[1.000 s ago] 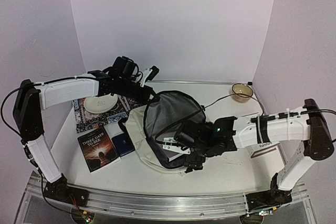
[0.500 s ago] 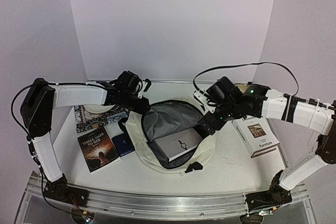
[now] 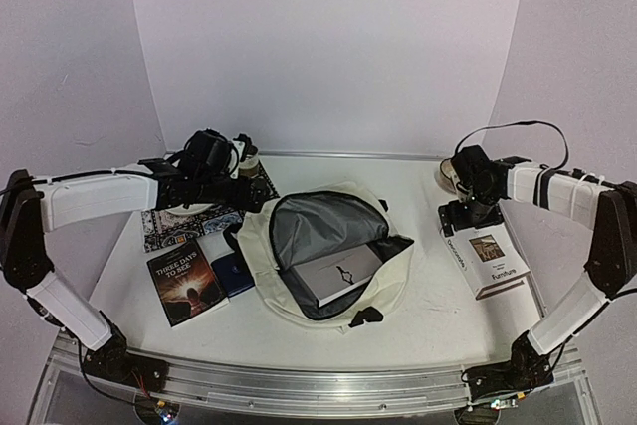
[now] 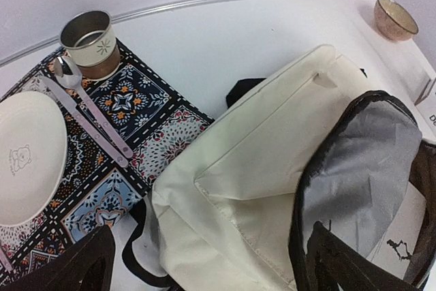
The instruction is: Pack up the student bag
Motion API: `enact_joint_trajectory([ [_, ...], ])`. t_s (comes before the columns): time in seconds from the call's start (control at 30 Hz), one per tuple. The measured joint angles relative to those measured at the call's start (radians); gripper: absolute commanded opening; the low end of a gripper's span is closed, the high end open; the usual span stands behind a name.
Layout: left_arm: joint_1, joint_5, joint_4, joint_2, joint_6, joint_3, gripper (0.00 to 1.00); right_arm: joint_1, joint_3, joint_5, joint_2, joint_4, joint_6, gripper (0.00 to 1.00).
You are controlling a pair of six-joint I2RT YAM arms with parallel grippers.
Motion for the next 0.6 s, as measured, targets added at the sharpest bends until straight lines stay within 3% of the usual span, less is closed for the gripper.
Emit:
enact_joint_trajectory([
  [0.33,0.007,-0.059,0.050,-0.121,-0.019,-0.184,0.99,-0.061,-0.119,-0.015,0.061,-0.003,0.165,0.98],
  [0.6,0.007,-0.057,0.099,-0.158,-0.019,-0.231,0.99,-0.051,-0.137,-0.057,0.114,0.032,0.262,0.98],
])
